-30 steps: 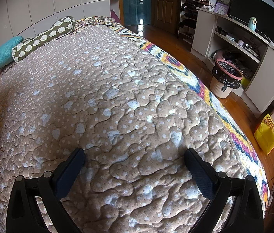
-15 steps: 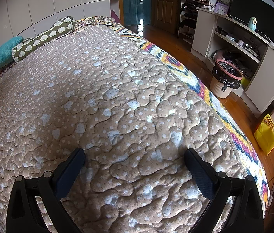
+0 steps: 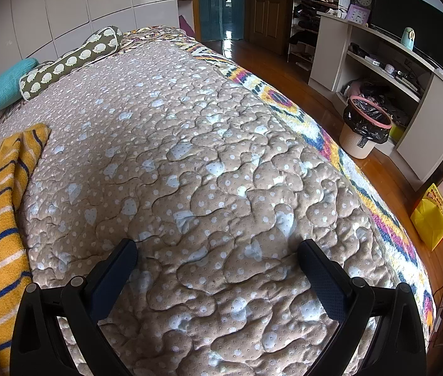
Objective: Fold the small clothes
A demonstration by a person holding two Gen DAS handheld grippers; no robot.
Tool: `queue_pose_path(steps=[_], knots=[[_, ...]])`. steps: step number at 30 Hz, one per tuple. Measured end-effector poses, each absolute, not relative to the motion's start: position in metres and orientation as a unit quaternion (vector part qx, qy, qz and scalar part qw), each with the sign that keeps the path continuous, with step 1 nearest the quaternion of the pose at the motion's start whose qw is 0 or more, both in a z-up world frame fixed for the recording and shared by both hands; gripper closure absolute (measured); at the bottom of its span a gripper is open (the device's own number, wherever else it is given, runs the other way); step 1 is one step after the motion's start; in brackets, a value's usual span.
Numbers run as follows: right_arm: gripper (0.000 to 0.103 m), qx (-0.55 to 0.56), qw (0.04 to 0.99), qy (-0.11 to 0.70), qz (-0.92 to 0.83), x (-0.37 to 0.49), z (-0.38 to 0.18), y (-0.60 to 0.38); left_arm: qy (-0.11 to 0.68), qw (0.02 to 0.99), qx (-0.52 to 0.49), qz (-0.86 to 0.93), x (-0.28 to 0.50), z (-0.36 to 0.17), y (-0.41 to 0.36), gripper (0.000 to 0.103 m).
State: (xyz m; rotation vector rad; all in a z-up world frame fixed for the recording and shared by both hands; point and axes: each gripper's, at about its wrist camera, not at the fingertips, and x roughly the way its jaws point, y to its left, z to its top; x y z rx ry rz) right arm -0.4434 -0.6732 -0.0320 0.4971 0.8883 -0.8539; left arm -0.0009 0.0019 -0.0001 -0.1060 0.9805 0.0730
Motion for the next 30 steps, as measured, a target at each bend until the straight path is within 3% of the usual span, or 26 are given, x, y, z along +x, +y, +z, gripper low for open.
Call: queue_pose_path(steps=[30], knots=[[0.000, 0.238, 0.787, 0.414, -0.391, -0.4451, -0.0314, -0.6753, 0.476, 0.877, -0.052, 0.034, 0.0016, 0.0009, 0.0003, 0.000]])
